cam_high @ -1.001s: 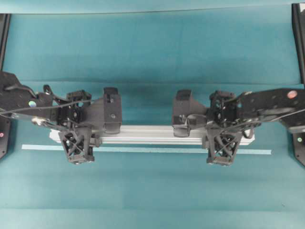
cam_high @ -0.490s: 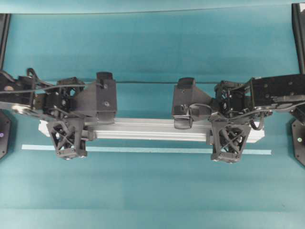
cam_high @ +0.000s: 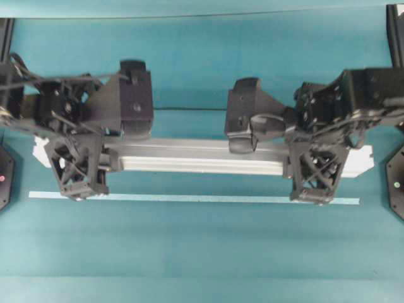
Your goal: Lift the metal rail with both hands.
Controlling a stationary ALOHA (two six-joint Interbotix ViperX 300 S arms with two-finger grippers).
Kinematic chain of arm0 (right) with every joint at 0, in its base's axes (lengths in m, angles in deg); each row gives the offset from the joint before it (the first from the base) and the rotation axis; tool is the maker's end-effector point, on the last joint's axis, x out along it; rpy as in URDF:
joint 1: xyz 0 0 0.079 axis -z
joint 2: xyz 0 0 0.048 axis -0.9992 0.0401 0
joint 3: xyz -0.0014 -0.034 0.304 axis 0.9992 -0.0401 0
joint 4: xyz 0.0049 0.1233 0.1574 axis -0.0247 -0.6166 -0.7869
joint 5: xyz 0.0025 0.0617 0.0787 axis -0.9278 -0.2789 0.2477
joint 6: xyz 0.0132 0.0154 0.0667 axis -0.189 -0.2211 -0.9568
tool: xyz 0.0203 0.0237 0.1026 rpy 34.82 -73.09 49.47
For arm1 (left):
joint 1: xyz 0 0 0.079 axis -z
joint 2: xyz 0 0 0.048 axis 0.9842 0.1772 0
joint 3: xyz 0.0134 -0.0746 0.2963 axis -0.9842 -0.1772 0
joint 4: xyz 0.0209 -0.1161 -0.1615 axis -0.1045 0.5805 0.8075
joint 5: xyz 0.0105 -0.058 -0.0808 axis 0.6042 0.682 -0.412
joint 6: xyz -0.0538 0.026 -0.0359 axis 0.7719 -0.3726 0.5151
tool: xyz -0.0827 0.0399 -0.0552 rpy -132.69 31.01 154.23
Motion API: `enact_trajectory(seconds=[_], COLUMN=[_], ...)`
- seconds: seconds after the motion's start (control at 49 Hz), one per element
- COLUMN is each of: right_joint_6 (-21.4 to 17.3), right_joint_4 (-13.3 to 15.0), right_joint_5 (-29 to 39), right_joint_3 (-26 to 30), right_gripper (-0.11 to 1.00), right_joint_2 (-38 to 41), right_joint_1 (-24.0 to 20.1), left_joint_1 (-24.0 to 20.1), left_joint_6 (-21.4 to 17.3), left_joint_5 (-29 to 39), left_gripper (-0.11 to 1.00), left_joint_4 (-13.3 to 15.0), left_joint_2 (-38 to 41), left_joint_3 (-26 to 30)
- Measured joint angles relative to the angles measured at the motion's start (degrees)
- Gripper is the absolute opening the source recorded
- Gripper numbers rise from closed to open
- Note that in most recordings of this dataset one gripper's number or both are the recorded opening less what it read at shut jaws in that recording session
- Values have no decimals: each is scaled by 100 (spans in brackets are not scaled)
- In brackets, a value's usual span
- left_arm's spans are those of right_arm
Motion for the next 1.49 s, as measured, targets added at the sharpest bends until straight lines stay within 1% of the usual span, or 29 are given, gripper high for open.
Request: enact_trajectory(seconds=[0.082,0.184,0.327,0.531,0.735,0.96,1.082,1.225,1.491], right_joint_6=[0,0,-18,-132,-290,-299,-299,-299,-299], right_joint_4=[9,18,35,35,35,88,88,97,97], right_joint_5=[211,501,817,1055,1266,1310,1310,1310,1310], right_joint_3=[220,545,940,1468,2215,2874,3041,3103,3111], right_gripper=[39,39,39,39,39,39,39,39,39], right_joint_2=[9,44,70,123,158,149,105,79,62], right_joint_1=[9,26,70,62,9,9,0,0,0], left_joint_1=[-9,-9,-35,-44,-35,-35,-35,-26,-35], left_joint_6=[18,35,44,44,35,44,35,44,44], left_joint_5=[290,554,694,1028,1450,1978,2101,2153,2153], left_gripper=[38,38,38,38,38,38,38,38,38], left_joint_4=[-9,0,0,0,0,0,0,0,0], left_joint_2=[62,105,105,105,123,299,422,545,598], left_joint_3=[299,519,721,1178,1854,2584,2892,3146,3226])
